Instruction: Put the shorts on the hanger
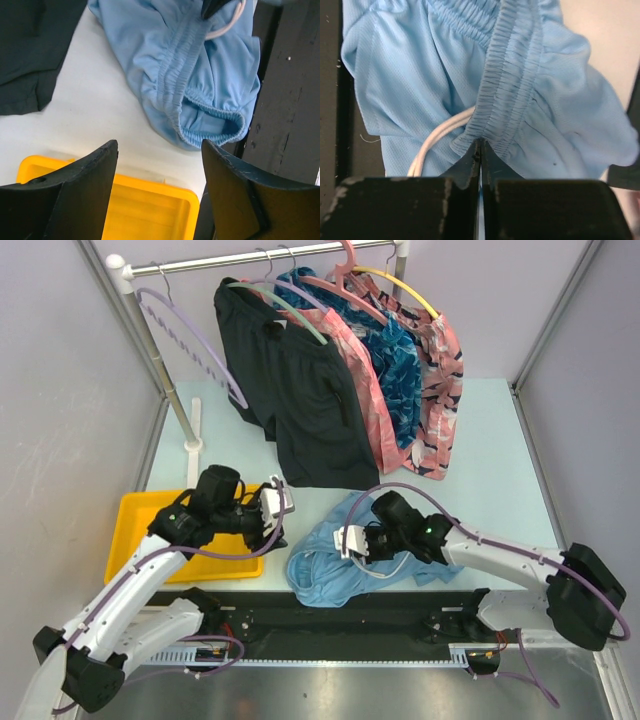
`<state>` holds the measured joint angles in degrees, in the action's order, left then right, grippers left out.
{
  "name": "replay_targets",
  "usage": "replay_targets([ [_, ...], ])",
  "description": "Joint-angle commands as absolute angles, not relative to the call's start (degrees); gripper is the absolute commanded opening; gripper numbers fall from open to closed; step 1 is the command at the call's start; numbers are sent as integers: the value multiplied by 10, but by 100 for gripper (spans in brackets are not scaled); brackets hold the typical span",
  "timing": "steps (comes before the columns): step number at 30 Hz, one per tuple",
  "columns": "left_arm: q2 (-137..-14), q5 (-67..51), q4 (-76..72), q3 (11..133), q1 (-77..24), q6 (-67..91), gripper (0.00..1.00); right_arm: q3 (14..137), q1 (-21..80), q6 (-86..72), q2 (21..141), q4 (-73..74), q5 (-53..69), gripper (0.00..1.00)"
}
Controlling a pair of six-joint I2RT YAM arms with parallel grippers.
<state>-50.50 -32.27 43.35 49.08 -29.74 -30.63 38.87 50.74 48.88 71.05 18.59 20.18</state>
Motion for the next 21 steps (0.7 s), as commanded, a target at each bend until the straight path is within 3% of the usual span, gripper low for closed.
replay_targets([
  [1, -479, -340, 447, 470, -294, -358, 72, 410, 513, 467, 653, 185, 183, 0],
  [6, -457, -354, 474, 451, -298, -421, 72, 460, 473, 368, 583, 213, 191, 0],
  [11, -464, -315, 452, 425, -370, -402, 75, 486, 440, 350, 581, 246, 219, 0],
  [12, -464, -316, 440, 424, -373, -398, 75, 486, 445, 372, 585, 270, 225, 4],
  [13, -465, -315, 435, 420, -374, -390, 75, 485, 453, 382, 588, 283, 224, 30],
  [15, -468, -307, 430, 420, -374, -390, 76, 473, 487, 397, 598, 303, 212, 48],
  [16, -470, -305, 430, 421, -374, -391, 76, 461, 497, 407, 601, 302, 204, 54],
  [21, -475, -307, 433, 427, -374, -392, 76, 396, 525, 435, 624, 230, 163, 62],
])
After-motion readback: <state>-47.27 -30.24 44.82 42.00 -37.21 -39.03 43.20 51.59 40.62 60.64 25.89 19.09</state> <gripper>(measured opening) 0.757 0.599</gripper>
